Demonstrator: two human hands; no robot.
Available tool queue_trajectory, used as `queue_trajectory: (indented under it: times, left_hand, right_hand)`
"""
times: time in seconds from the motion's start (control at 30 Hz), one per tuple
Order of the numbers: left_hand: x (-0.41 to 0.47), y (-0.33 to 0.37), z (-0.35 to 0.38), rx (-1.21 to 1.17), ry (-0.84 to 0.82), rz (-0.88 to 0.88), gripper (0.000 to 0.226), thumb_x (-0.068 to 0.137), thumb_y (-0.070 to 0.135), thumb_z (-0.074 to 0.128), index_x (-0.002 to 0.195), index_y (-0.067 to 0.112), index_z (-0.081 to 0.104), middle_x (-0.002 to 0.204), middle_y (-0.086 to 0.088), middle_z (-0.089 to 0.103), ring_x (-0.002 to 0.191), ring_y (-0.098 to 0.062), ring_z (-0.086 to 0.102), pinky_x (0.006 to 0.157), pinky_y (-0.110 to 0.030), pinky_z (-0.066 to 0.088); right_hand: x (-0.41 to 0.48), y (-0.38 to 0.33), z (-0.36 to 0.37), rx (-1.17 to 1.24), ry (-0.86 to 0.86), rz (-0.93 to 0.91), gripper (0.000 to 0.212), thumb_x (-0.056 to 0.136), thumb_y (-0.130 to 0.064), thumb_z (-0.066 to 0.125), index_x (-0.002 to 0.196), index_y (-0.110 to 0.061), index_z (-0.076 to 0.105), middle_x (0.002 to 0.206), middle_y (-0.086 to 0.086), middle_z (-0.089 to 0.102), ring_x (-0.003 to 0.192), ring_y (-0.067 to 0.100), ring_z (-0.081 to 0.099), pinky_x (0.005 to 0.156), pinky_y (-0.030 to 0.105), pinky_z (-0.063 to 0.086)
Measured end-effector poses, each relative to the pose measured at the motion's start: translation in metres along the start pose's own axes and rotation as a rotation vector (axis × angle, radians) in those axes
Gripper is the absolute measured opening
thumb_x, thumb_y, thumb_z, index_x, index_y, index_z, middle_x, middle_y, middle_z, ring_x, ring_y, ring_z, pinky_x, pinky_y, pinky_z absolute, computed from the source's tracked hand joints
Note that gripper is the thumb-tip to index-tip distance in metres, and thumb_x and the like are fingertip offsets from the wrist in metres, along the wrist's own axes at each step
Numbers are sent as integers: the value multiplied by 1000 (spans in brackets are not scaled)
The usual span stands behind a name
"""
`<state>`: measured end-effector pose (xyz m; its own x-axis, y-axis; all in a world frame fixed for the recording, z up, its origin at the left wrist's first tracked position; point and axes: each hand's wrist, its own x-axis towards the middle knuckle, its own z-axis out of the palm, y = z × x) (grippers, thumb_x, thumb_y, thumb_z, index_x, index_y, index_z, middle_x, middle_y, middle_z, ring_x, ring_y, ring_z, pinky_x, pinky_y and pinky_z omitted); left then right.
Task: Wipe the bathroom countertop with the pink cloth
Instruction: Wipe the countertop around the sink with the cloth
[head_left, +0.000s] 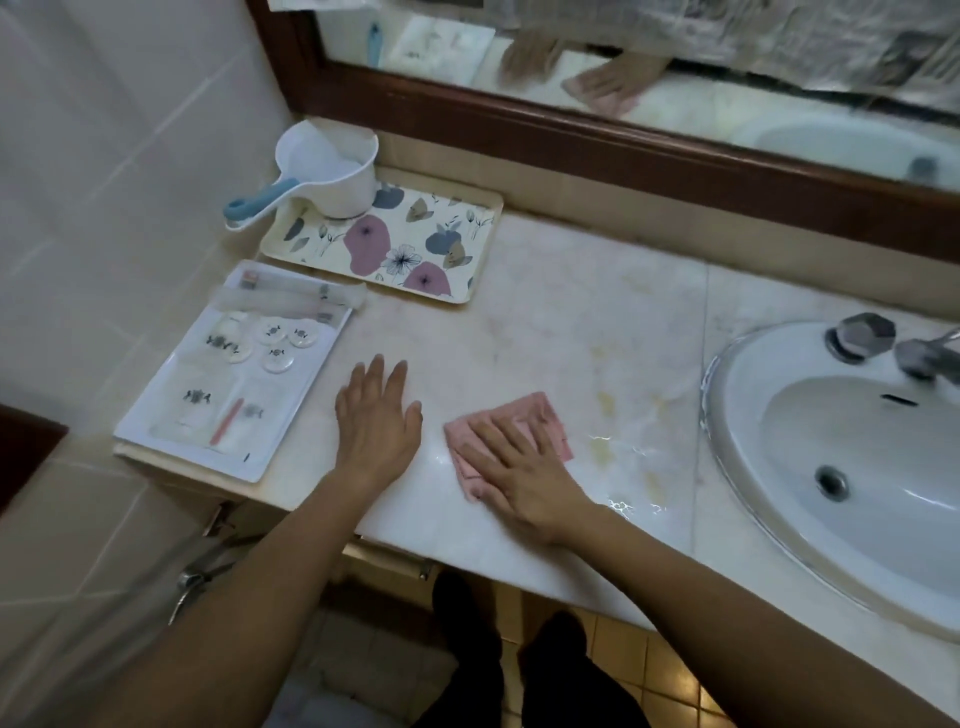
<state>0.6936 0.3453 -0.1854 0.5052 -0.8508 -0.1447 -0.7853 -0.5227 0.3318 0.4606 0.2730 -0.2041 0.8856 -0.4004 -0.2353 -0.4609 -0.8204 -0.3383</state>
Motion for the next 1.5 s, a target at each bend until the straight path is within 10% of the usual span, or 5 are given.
queue_trajectory:
  times: [0.27,0.83,1.03,1.3,1.5]
  left_hand:
    - [41,27,13,63,-143,67,70,105,57,32,166,34,5,175,0,-9,160,-29,-11,128,-54,-3]
    - [60,29,57,164,148,72,67,102,59,27,164,34,20,174,0,13,161,-28,9,127,-54,11]
    - [61,31,56,177,170,71,67,101,59,32,163,33,26,173,0,18,159,-29,15,125,-54,15]
    - [62,32,53,180,173,63,67,101,59,36,163,33,27,173,0,19,159,-28,16,125,-52,16]
    - [61,30,52,195,168,65,68,100,61,32,163,33,27,173,0,19,159,-28,16,125,-52,16]
  right_hand:
    - [73,112,-68,-2,94,310,57,109,-49,23,164,-34,21,175,-2,9,161,28,4,123,58,4]
    - [198,211,-115,-10,173,439,61,109,-50,18,166,-31,8,175,0,-2,161,29,-6,123,63,-7]
    - [134,179,-85,-29,161,44,56,110,-49,18,164,-34,20,174,-6,11,161,23,4,126,58,-5]
    - [225,223,-128,-8,238,436,57,110,-42,24,165,-27,19,173,5,17,158,35,13,124,64,2]
    - [150,171,-95,11,185,119,55,111,-44,23,165,-32,20,174,-4,11,161,26,3,125,55,-10]
